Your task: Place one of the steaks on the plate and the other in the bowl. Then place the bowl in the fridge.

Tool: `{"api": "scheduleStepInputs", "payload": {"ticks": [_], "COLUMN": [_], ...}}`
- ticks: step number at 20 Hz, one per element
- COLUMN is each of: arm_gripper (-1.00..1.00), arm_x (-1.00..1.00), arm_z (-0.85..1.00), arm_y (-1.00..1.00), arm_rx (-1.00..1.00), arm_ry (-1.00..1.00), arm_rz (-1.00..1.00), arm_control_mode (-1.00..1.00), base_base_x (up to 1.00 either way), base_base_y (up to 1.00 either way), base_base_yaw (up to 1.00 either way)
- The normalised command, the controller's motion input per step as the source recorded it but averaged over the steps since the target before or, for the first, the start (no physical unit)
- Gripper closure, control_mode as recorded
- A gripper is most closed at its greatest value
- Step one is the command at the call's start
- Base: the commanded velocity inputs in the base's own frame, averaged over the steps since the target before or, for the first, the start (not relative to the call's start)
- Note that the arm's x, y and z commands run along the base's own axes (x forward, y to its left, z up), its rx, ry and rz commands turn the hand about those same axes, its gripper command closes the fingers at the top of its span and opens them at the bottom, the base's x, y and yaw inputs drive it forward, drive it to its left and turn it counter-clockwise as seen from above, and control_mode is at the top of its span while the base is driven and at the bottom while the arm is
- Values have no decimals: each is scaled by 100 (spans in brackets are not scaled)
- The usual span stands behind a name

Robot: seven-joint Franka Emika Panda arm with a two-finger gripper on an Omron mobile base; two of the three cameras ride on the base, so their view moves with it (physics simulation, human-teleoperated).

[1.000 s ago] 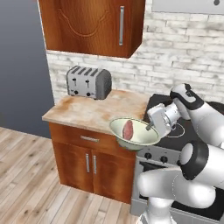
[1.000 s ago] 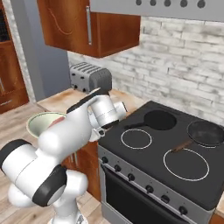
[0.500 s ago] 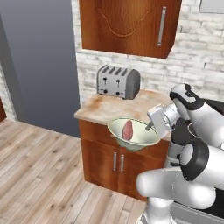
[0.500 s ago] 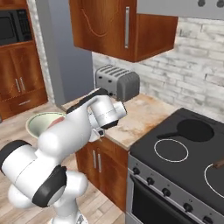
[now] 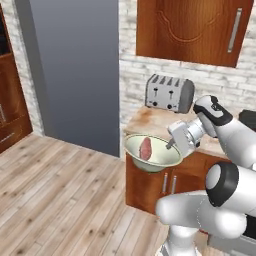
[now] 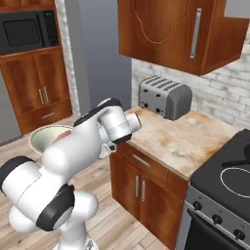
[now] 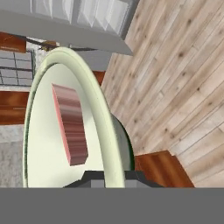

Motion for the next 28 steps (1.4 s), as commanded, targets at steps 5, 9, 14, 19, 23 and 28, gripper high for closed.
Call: {"api": "scheduleStepInputs", "payload": {"ticks": [5,9,14,19,23,28], "arm_gripper": [100,100,100,100,100,100], "arm_x": [0,0,0,0,0,0], "arm_z": [0,0,0,0,0,0], "arm_y": [0,0,0,0,0,0], "arm_rx": [0,0,0,0,0,0], "arm_ry": [0,0,0,0,0,0], "arm_rz": [0,0,0,0,0,0], "arm_control_mode": [100,100,100,100,100,100], "base_base_x": [21,36,32,35,36,35], "base_base_y": [64,53,60,54,45,36], "base_base_yaw": [13,14,16,18,21,23]}}
